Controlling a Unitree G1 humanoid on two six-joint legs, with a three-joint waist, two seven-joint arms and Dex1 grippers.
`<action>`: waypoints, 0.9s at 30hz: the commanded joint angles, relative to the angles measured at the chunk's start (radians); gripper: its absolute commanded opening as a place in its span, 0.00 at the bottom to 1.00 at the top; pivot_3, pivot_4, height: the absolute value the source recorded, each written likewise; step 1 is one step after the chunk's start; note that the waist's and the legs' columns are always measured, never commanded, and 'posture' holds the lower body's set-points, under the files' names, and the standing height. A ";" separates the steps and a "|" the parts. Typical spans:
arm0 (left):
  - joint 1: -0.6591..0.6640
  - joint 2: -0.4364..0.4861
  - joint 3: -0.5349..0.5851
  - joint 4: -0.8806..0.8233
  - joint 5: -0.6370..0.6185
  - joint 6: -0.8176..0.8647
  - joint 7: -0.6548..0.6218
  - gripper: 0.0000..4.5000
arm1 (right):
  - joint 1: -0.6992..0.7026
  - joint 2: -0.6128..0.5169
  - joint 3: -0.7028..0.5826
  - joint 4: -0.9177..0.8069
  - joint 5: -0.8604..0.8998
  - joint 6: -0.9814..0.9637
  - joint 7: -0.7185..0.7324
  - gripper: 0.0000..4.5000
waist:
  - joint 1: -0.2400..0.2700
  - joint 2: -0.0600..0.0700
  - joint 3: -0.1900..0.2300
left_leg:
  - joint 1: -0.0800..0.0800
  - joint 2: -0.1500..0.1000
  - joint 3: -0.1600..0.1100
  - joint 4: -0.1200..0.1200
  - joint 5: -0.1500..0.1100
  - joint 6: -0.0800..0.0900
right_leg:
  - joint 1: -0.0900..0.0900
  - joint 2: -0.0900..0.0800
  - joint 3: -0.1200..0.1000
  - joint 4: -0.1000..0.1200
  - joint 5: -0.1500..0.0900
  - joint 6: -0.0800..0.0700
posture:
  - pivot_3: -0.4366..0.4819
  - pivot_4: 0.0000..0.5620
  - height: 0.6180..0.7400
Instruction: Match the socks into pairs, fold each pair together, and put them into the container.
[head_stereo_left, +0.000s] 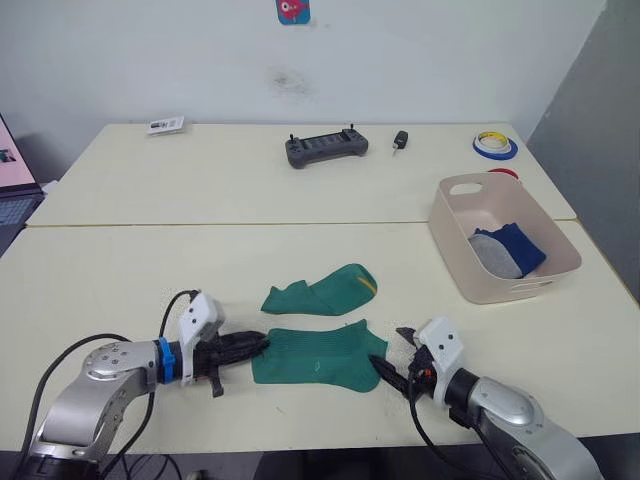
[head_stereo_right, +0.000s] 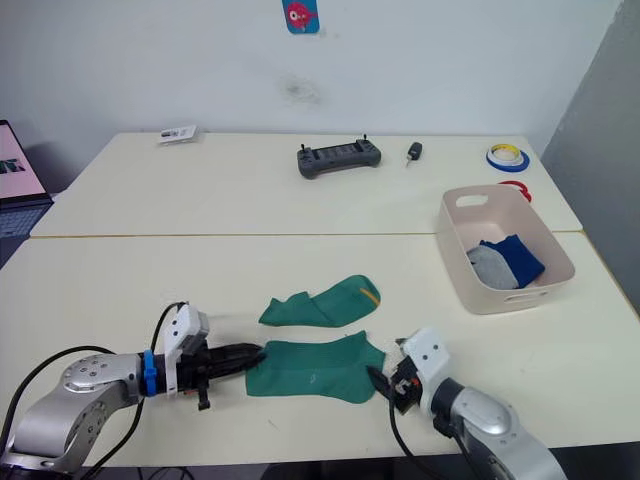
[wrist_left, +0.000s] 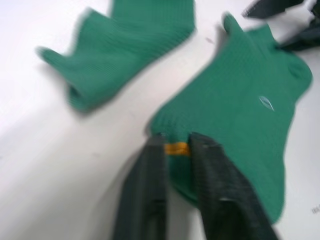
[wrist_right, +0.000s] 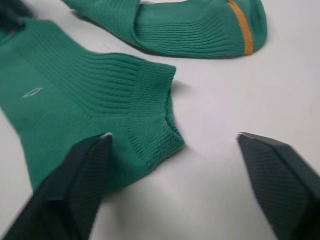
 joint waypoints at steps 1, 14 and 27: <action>-0.016 0.039 0.063 -0.038 -0.063 0.051 -0.019 0.49 | -0.025 -0.005 -0.029 -0.059 0.034 0.017 0.033 1.00 | 0.000 0.000 0.000 | 0.000 0.000 0.000 0.000 0.000 0.000 | 0.000 0.000 0.000 0.000 0.000 0.000 | 0.48 0.27 1.00; 0.034 0.130 0.042 0.082 0.050 -0.229 -0.276 0.50 | -0.121 0.036 0.041 -0.008 -0.005 0.204 -0.015 0.88 | 0.002 0.000 0.000 | 0.001 0.000 0.001 0.000 0.000 0.000 | 0.000 0.000 0.000 0.000 0.000 0.000 | 0.48 0.27 1.00; 0.044 0.095 -0.009 0.044 0.077 -0.250 -0.267 0.50 | -0.062 -0.010 -0.023 -0.098 0.022 0.241 0.000 0.01 | 0.001 -0.001 -0.001 | 0.000 0.000 0.000 0.000 0.000 0.000 | 0.000 0.001 0.000 0.000 0.000 0.000 | 0.48 0.27 1.00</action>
